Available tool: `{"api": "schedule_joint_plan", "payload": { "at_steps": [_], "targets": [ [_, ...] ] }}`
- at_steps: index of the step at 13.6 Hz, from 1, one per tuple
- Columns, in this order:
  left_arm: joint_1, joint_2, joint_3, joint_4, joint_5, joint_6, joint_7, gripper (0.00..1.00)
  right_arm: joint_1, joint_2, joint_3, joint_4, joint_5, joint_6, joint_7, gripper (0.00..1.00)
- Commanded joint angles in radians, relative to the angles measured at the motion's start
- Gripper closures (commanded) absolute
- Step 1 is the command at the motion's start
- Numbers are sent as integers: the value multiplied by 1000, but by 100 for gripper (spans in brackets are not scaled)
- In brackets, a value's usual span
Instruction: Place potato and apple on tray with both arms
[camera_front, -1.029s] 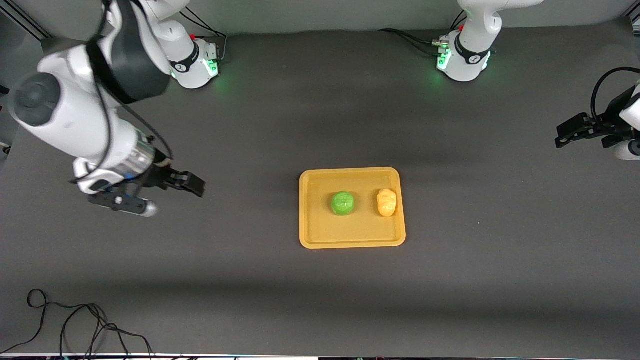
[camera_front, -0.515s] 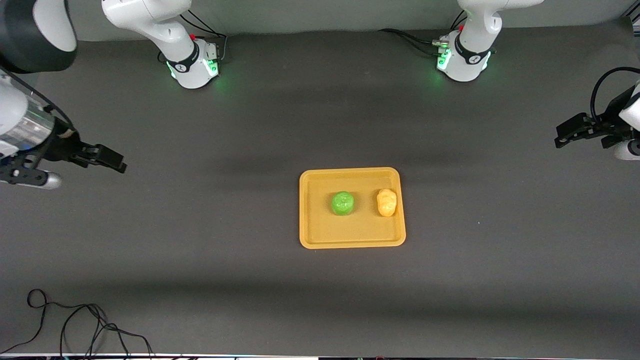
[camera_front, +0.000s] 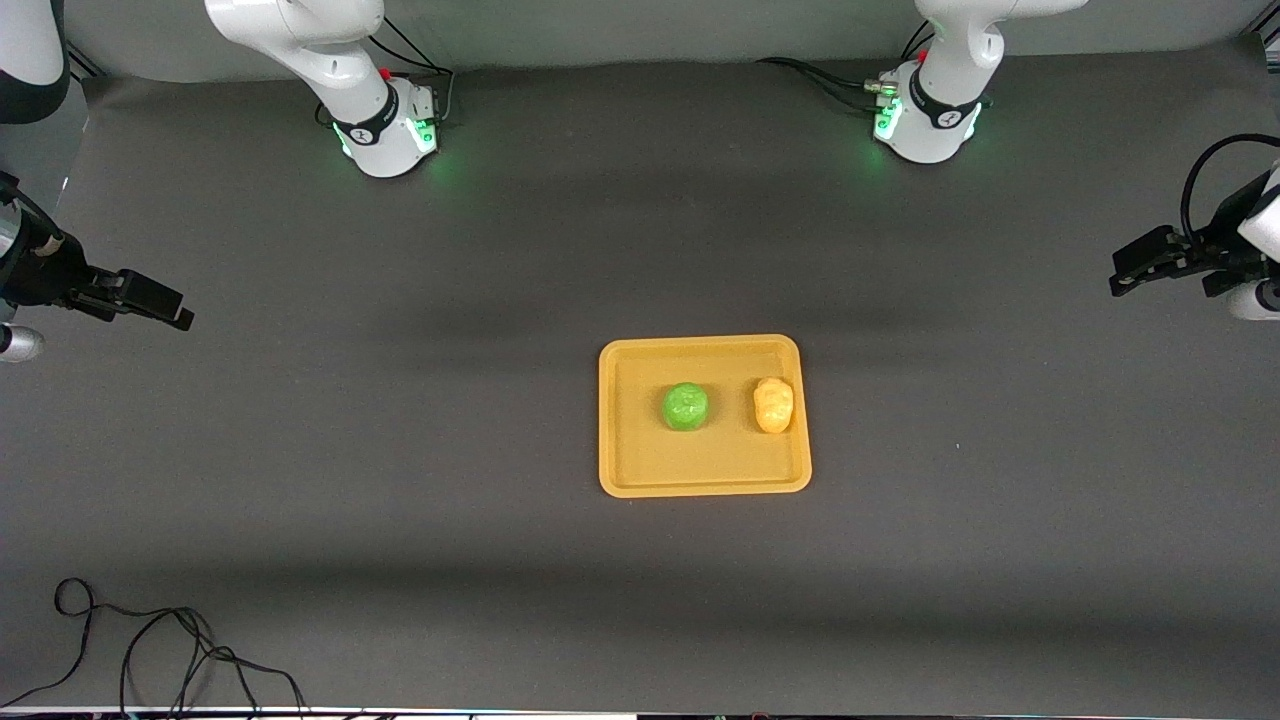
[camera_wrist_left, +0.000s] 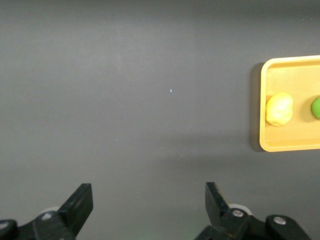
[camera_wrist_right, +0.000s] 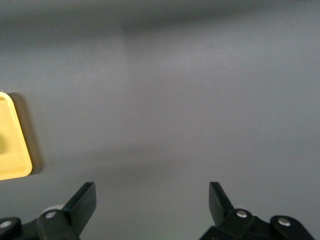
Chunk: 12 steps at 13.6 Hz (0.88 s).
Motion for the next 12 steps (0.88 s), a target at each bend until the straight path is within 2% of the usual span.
{"api": "schedule_joint_plan", "payload": {
  "at_steps": [1,6,8,12],
  "targets": [
    [2,-5,3,11,-10,-13,12,0,-100,-9,142,-2,-58,-11,0,0],
    [2,-5,3,11,-5,-16,12,0,-106,-5,146,-2,-43,4,4,0],
    [4,-5,5,11,1,-15,12,0,-108,-8,142,-5,9,29,21,0],
    [2,-5,3,11,9,-4,15,0,-106,-8,141,-6,14,35,21,0]
  ]
}}
